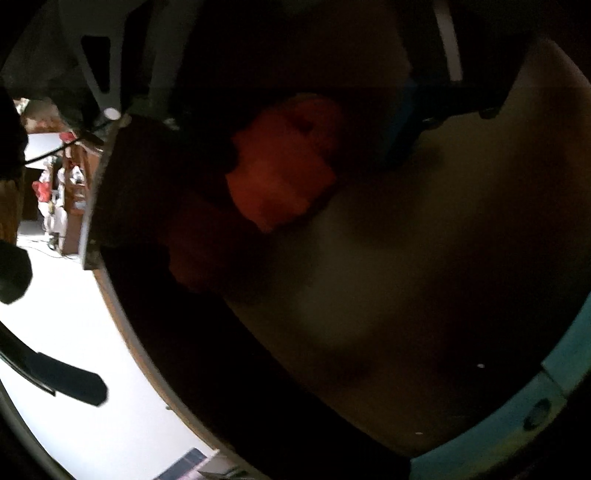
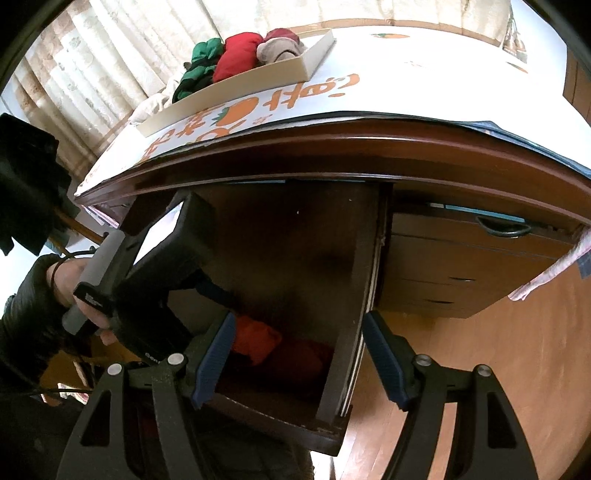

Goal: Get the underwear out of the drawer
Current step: 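Grasp the red garment in the drawer with the left tool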

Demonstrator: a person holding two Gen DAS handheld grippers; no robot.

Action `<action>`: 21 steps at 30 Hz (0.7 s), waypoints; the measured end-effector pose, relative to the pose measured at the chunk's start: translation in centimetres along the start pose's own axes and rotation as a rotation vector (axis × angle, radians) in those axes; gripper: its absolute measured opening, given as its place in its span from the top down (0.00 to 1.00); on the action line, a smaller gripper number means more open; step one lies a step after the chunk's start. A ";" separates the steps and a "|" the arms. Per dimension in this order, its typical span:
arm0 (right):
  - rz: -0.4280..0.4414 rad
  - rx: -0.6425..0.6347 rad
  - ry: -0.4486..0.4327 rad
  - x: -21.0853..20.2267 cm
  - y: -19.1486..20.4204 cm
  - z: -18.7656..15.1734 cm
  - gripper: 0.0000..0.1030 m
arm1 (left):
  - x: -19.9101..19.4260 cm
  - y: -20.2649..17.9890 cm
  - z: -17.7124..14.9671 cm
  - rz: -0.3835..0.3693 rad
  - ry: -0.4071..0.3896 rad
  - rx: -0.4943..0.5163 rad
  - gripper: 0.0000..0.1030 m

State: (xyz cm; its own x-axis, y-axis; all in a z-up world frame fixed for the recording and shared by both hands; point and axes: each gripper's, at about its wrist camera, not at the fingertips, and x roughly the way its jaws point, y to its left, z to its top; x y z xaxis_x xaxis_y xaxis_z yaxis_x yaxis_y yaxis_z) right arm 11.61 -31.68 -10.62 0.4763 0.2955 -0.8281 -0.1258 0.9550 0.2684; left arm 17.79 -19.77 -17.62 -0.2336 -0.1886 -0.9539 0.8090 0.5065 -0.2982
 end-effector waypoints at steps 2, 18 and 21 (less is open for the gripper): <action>0.000 -0.009 0.004 0.1 0.1 0.0 0.29 | 0.0 -0.2 0.1 -0.017 -0.003 0.002 0.35; -0.021 -0.065 0.039 0.8 0.5 0.5 0.29 | -0.5 3.4 -2.2 -0.038 -0.118 -0.122 0.68; -0.038 -0.110 0.072 1.3 1.1 0.9 0.29 | -1.4 4.8 -3.3 0.024 -0.135 -0.144 0.68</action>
State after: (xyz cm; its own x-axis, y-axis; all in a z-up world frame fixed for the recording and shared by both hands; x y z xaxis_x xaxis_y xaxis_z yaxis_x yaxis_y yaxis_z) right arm 12.89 -30.22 -10.98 0.4190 0.2562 -0.8711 -0.2058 0.9612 0.1837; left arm 20.23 -14.27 -17.79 -0.1328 -0.2811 -0.9504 0.7254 0.6259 -0.2864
